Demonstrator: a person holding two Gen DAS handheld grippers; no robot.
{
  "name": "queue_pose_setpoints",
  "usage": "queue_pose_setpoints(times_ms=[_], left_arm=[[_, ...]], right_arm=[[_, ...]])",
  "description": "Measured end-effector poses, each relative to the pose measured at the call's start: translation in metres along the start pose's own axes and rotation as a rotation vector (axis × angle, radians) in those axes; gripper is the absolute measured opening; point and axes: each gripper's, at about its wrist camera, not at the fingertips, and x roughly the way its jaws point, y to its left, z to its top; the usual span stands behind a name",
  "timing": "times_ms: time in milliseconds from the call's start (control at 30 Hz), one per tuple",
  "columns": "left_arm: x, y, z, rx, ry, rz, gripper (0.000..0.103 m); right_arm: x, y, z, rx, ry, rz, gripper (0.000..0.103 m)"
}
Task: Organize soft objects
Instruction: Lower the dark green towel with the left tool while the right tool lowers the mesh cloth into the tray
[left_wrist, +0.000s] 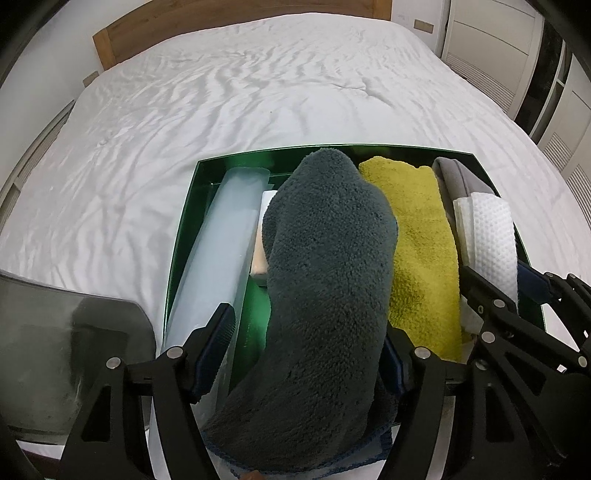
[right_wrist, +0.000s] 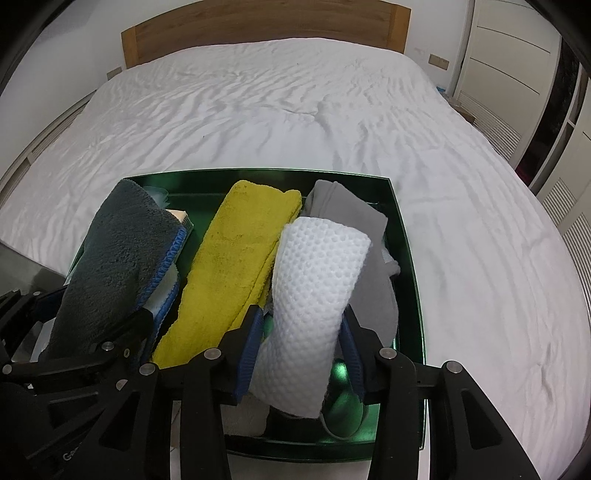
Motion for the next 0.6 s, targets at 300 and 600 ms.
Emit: queue_pose_setpoints(times_ms=[300, 600], left_arm=[[0.0007, -0.0013, -0.0042, 0.008, 0.006, 0.011, 0.066], [-0.0002, -0.0009, -0.0056, 0.010, -0.001, 0.013, 0.066]], right_arm=[[0.0050, 0.0006, -0.0007, -0.003, 0.017, -0.003, 0.041], [0.0014, 0.0032, 0.0006, -0.011, 0.009, -0.014, 0.041]])
